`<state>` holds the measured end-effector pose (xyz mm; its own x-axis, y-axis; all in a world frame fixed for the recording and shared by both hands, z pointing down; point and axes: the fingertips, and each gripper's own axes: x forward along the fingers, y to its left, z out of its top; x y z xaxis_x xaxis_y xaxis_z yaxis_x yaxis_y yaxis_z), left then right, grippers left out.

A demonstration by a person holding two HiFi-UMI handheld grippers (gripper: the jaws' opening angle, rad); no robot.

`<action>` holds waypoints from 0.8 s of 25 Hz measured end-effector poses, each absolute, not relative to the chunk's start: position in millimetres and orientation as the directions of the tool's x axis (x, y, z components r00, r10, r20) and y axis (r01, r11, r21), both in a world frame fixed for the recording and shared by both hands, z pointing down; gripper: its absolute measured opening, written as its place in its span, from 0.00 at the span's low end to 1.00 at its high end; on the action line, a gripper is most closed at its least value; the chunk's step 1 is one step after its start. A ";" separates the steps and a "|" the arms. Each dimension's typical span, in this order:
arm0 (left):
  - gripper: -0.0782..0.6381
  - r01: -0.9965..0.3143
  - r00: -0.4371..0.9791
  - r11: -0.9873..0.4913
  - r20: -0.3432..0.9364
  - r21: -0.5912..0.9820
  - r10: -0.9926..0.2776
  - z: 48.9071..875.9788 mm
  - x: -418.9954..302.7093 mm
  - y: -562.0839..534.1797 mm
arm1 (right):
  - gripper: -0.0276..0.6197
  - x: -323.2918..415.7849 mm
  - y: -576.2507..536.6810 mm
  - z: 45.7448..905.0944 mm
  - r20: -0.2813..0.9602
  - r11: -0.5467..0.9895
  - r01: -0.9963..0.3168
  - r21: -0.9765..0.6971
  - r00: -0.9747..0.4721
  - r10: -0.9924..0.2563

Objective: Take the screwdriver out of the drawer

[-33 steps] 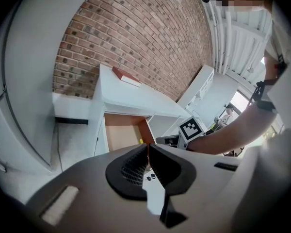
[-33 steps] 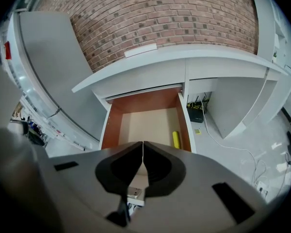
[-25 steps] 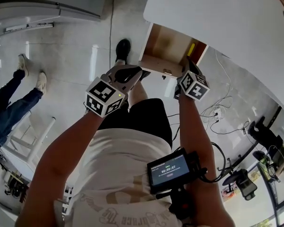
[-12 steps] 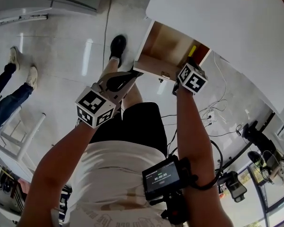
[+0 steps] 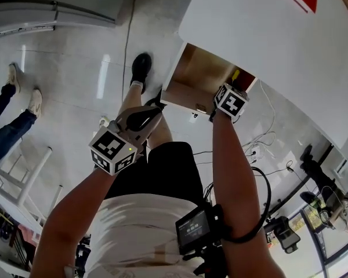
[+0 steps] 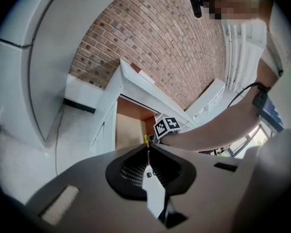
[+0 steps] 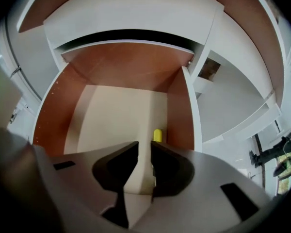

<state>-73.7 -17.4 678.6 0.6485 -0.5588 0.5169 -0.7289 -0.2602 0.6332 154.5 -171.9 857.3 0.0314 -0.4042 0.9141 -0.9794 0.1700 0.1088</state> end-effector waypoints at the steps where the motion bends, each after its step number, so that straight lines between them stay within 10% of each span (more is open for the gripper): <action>1: 0.13 -0.729 0.648 -0.259 0.517 0.634 -0.559 680.0 -74.1 -17.8 | 0.19 156.4 -173.3 860.1 0.914 0.165 -0.979 0.120 0.044 -0.402; 20: 0.13 -0.704 0.665 -0.232 0.509 0.671 -0.547 688.9 -81.9 -16.3 | 0.18 175.2 -189.5 897.1 0.896 0.088 -0.933 0.348 0.304 -0.323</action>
<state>-81.9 -16.3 688.9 0.6650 -0.5470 0.5085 -0.7040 -0.2318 0.6713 175.2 -189.5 897.1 0.3037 -0.3233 0.8962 -0.9333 0.0880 0.3480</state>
